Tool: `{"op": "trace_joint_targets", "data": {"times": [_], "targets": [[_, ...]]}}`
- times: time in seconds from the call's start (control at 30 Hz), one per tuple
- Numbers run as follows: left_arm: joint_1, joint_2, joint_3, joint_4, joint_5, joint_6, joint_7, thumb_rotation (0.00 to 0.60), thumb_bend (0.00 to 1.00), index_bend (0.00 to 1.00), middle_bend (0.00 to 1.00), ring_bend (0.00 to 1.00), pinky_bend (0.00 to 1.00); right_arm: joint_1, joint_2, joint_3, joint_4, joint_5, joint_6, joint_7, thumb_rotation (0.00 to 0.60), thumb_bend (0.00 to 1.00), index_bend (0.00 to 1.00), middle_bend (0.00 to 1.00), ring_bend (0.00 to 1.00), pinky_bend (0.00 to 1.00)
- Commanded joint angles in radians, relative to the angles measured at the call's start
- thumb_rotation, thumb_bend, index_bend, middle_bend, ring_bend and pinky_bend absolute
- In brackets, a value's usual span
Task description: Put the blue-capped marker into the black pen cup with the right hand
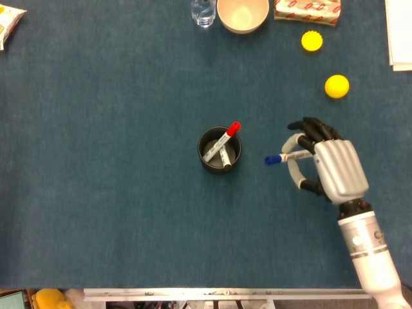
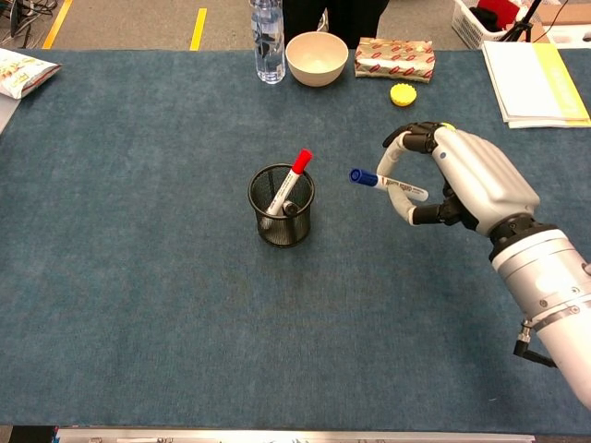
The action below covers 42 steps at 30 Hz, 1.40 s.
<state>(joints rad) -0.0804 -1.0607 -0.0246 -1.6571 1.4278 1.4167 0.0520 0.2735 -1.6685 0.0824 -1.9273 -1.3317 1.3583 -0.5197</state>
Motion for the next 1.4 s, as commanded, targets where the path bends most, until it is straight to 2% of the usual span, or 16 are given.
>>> {"op": "trace_joint_targets", "data": {"times": [0.03,0.4,0.97,1.4], "targets": [[0.0,0.0,0.0,-0.001,0.0,-0.001,0.003,0.6,0.15,0.46,0.37,0.28,0.45,0.004,-0.003,0.016,-0.001,-0.006,0.008,0.017,0.6,0.41,0.6,0.29,0.16,0.22],[-0.002,-0.003,0.0,0.002,-0.003,-0.005,0.005,0.6,0.15,0.46,0.37,0.28,0.45,0.02,-0.037,0.037,-0.002,-0.049,0.011,0.114,0.6,0.41,0.6,0.29,0.16,0.22],[-0.005,-0.005,0.002,0.003,-0.006,-0.012,0.011,0.6,0.15,0.46,0.37,0.28,0.45,0.065,-0.056,0.099,-0.094,-0.081,0.017,0.093,0.6,0.41,0.6,0.29,0.16,0.22],[-0.007,-0.005,0.002,0.005,-0.013,-0.02,0.01,0.6,0.15,0.46,0.37,0.28,0.45,0.109,-0.128,0.123,-0.09,-0.093,0.011,0.102,0.6,0.41,0.6,0.29,0.16,0.22]]}}
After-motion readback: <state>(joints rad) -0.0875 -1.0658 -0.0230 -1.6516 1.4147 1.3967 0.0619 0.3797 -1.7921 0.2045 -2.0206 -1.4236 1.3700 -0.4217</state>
